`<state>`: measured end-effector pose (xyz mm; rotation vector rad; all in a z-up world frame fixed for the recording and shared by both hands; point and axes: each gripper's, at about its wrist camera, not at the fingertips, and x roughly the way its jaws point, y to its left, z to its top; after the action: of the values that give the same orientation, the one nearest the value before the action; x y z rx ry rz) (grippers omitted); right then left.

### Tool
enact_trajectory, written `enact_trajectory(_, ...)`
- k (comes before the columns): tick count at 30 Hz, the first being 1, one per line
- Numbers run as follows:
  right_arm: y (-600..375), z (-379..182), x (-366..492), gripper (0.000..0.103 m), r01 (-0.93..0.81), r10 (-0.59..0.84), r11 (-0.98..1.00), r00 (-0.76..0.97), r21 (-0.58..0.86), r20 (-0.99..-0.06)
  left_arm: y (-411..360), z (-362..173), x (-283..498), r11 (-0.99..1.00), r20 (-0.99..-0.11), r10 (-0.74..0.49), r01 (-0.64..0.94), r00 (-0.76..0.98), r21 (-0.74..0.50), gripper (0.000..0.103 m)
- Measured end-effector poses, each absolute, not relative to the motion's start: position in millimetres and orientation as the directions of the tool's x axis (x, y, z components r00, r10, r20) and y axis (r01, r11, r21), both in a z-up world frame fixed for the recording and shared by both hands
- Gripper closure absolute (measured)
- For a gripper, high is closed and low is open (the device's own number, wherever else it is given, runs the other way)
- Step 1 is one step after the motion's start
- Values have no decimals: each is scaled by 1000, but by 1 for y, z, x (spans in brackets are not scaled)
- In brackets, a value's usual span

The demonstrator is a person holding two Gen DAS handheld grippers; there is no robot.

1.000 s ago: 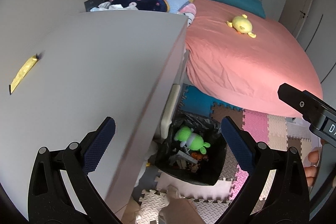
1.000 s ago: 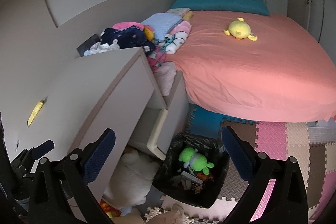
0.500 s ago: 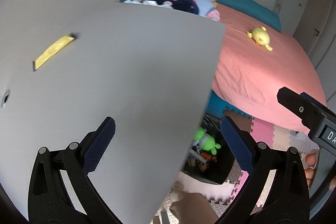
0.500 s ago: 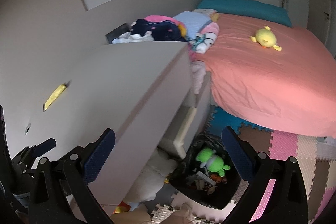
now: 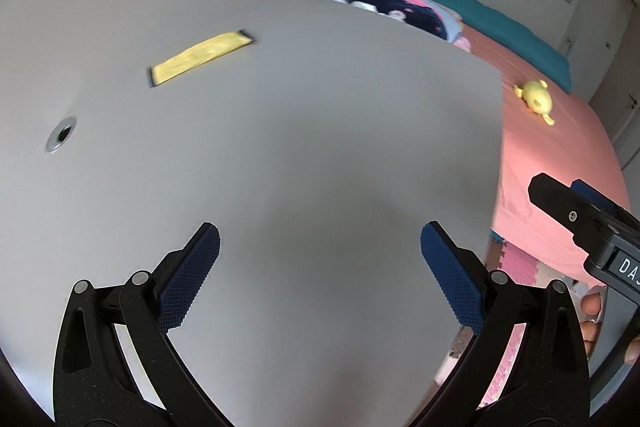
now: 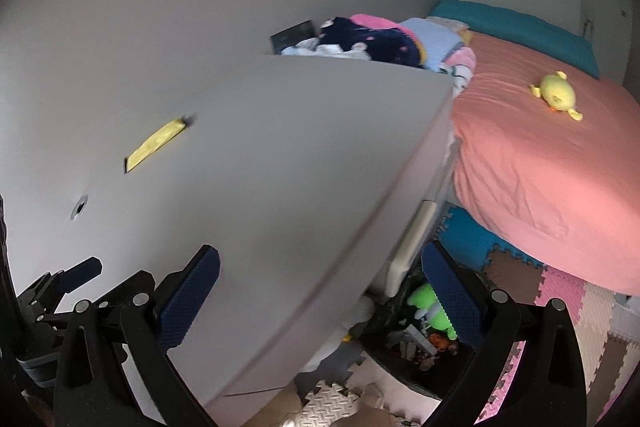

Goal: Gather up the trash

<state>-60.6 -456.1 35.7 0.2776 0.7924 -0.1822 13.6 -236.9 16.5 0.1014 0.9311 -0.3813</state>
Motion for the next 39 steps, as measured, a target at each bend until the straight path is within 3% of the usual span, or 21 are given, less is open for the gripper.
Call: enact_trajectory(39,-209,25,-2,2,-112,188,982,611,152,-769,13,22,1,999,-811,-46,6,583,-52,6)
